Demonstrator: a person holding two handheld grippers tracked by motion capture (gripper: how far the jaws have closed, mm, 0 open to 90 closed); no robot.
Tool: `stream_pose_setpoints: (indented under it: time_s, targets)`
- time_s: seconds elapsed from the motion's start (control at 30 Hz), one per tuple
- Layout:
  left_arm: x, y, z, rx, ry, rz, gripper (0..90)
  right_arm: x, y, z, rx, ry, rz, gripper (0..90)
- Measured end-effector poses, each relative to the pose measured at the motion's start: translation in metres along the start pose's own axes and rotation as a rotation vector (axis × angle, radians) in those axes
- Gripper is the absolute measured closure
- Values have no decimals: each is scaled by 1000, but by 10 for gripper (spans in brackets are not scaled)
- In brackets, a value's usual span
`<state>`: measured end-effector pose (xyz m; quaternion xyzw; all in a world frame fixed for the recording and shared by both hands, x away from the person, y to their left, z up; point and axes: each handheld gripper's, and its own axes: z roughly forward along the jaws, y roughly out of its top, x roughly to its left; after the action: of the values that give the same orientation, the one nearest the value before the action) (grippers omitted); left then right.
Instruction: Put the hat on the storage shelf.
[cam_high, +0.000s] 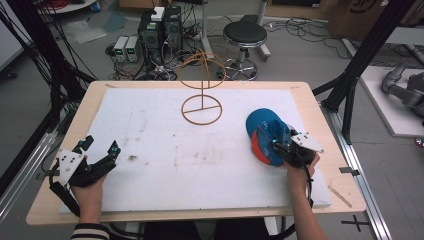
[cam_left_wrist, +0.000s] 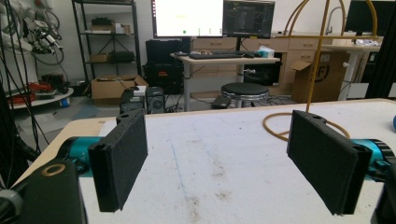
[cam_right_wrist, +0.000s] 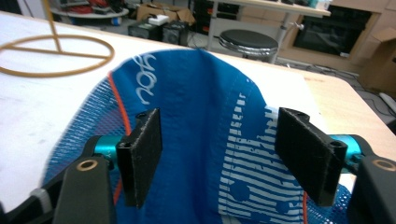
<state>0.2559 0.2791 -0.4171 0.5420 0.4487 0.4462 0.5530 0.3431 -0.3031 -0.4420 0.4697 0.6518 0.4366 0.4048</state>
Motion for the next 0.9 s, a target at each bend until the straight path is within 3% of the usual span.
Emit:
stream_pose_setpoints:
  time_s: [0.17, 0.33, 0.63, 0.73, 0.77, 0.83, 0.87, 0.9]
  targets:
    - [0, 0, 0, 0, -2, 0, 206, -3, -3, 8, 36, -42, 2, 369]
    - [1, -1, 1, 2, -2, -2, 206, -4, -4, 12, 36, -50, 18, 416]
    - [0, -1, 1, 3, -4, -1, 206, 0, -2, 23, 92, -72, -12, 525]
    - [0, -1, 1, 3, -5, 0, 206, 2, 0, 27, 118, -76, -36, 655]
    - [1, -1, 1, 3, -5, 0, 206, 2, 0, 27, 118, -76, -36, 655]
    - [1, -1, 0, 3, -5, -1, 206, 3, 0, 29, 127, -70, -32, 759]
    - [1, -1, 0, 4, -5, 1, 206, 2, 1, 28, 125, -56, -23, 860]
    - [2, -1, 0, 6, -4, 2, 206, 2, 1, 28, 125, -56, -23, 860]
